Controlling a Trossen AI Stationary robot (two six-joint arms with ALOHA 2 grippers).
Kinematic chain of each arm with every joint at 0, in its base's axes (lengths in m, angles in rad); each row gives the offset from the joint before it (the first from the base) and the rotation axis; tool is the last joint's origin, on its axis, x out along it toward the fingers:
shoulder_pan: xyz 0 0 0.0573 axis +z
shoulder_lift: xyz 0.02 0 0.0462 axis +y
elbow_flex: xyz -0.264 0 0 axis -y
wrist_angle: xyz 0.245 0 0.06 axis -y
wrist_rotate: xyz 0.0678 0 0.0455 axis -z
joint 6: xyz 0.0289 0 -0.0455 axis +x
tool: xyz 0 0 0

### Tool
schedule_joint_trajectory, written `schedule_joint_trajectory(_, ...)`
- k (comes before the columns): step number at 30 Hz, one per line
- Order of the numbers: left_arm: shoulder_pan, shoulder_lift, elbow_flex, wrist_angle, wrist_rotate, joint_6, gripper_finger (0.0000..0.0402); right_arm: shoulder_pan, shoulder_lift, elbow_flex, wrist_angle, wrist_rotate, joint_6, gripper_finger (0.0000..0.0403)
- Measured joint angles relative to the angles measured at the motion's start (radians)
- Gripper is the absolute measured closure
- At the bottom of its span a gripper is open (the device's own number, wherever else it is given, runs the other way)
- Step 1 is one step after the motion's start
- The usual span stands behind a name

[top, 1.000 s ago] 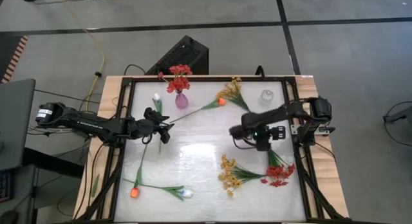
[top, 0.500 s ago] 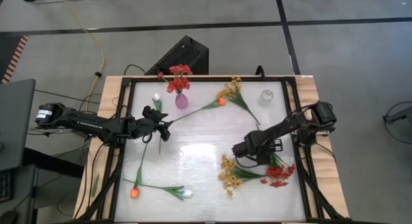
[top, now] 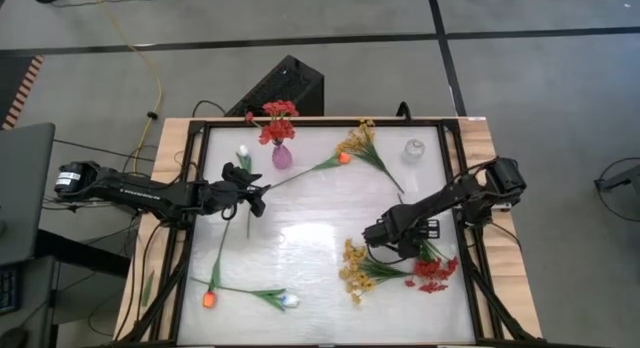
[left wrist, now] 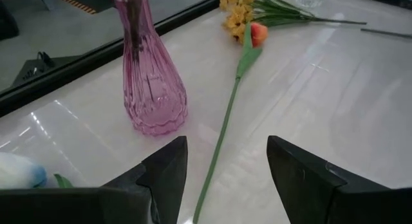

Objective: Sort flowers into vase by color
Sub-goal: Put the red flowers into the pink vase

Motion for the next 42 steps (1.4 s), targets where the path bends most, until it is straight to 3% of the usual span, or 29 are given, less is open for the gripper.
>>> schedule_joint_trajectory(6,0.0,0.0,0.0,-0.003,0.014,-0.008,0.0198,-0.014,-0.006,-0.035,0.07,-0.047,0.118,0.0196)
schedule_joint_trajectory(14,0.0,0.0,0.0,0.003,0.019,-0.009,0.0198,-0.012,-0.041,0.047,0.186,-0.038,0.147,0.038)
schedule_joint_trajectory(23,0.0,0.0,0.0,0.041,0.019,-0.036,0.0198,-0.121,-0.256,0.12,0.164,-0.059,0.187,0.0387)
schedule_joint_trajectory(27,0.0,0.0,0.0,0.039,0.032,-0.052,0.0198,-0.186,-0.385,0.12,0.09,-0.21,0.213,0.0388)
schedule_joint_trajectory(32,0.0,0.0,0.0,0.039,0.034,-0.054,0.0198,-0.31,-0.517,0.107,0.193,-0.576,0.274,0.0386)
schedule_joint_trajectory(37,0.0,0.0,0.0,0.037,0.036,-0.073,0.0198,-0.44,-0.606,-0.011,0.522,-0.869,0.277,0.0386)
schedule_joint_trajectory(39,0.0,0.0,0.0,0.033,0.054,-0.078,0.0198,-0.493,-0.618,-0.057,0.709,-0.976,0.354,0.0386)
schedule_joint_trajectory(42,0.0,0.0,0.0,0.03,0.076,-0.079,0.0198,-0.557,-0.603,-0.101,1.063,-0.959,0.604,0.0386)
